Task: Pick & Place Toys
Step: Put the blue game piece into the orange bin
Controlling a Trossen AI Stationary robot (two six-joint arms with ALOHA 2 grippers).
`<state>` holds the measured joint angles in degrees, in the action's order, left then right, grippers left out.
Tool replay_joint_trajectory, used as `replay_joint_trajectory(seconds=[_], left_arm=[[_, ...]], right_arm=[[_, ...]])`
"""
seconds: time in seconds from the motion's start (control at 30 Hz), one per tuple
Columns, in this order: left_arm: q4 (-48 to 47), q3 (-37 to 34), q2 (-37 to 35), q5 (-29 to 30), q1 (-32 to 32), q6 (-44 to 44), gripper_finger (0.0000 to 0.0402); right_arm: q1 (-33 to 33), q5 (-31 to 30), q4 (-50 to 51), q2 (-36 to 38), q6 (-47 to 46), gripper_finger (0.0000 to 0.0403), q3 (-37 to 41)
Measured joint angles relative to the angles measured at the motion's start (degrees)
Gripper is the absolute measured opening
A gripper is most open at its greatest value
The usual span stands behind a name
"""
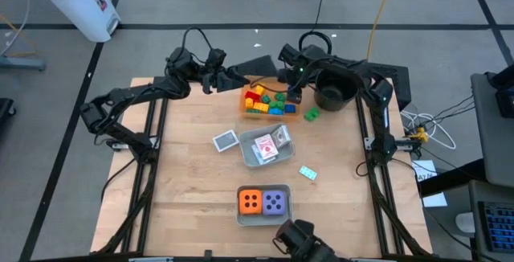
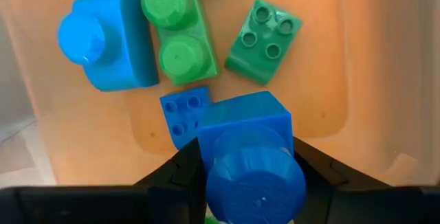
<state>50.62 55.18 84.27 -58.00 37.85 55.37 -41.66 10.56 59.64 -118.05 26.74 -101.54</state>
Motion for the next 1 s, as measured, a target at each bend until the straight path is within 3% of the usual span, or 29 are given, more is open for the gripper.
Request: replay_joint_trajectory(seconds=[0.57,1.0], left_arm=[[-0.08,0.00,0.00,0.02,-0.09,2.16,0.0214],[-0.13,0.00,0.00,0.04,-0.85,2.94,0.0214]], right_arm=[[1.27,-0.30,-11.89,-0.02,-0.61,0.0136,8.06],[1.17,-1.79,-14.78,-0.02,-0.50,0.0136,10.70]])
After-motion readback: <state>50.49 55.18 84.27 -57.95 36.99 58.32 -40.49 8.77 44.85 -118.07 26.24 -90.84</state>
